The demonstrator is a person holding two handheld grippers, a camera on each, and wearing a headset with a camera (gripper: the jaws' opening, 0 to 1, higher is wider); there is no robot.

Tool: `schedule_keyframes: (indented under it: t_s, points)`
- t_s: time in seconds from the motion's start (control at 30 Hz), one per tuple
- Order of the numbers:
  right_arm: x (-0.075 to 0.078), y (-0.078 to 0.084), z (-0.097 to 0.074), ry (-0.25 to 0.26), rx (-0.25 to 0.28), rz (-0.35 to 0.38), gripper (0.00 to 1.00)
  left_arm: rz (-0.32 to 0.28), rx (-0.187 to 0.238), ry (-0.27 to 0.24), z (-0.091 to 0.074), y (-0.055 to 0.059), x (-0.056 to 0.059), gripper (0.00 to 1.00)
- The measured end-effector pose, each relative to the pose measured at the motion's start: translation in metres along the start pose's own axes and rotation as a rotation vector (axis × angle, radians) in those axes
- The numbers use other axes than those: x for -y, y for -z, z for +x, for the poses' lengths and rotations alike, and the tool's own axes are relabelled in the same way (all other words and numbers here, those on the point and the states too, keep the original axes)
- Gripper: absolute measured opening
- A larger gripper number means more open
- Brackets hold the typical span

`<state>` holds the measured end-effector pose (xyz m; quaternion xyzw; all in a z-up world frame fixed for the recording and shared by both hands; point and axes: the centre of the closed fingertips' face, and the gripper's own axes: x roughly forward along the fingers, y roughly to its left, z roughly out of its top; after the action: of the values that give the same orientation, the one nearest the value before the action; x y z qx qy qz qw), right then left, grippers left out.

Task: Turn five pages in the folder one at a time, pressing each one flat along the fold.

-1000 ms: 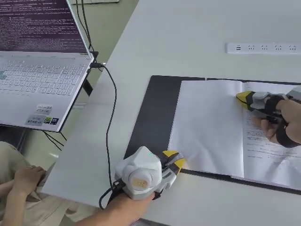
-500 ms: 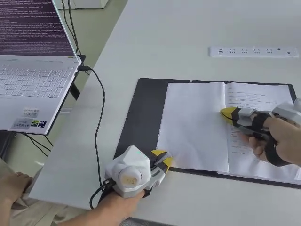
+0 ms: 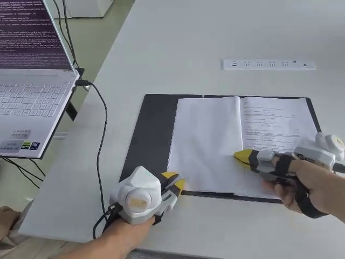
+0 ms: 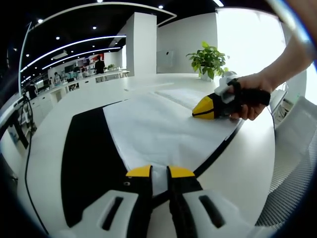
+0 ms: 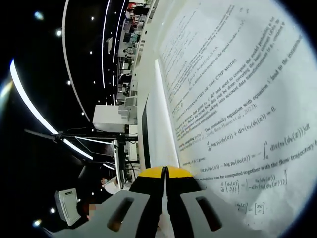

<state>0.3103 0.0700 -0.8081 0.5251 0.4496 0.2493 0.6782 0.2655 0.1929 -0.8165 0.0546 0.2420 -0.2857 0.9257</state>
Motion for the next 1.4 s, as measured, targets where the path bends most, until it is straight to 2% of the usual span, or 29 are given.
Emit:
schedule_keyframes:
  t_s: [0.43, 0.87, 1.03, 1.2, 1.4]
  points:
    - [0.007, 0.042, -0.019, 0.005, -0.051, 0.008, 0.0, -0.002, 0.0, -0.001, -0.001, -0.001, 0.0, 0.1]
    - [0.009, 0.072, -0.033, -0.005, -0.083, 0.022, 0.0, 0.0, 0.006, 0.001, 0.0, -0.001, -0.001, 0.1]
    - [0.011, 0.085, -0.037, 0.0, -0.115, 0.027, 0.0, -0.002, 0.005, 0.0, 0.0, 0.0, -0.001, 0.1]
    - [-0.002, 0.087, -0.044, -0.037, -0.106, 0.029, 0.0, 0.0, 0.0, 0.0, 0.0, 0.0, -0.001, 0.1]
    - [-0.028, 0.071, -0.061, -0.089, -0.029, -0.018, 0.0, -0.017, -0.014, 0.0, 0.0, -0.001, -0.001, 0.1]
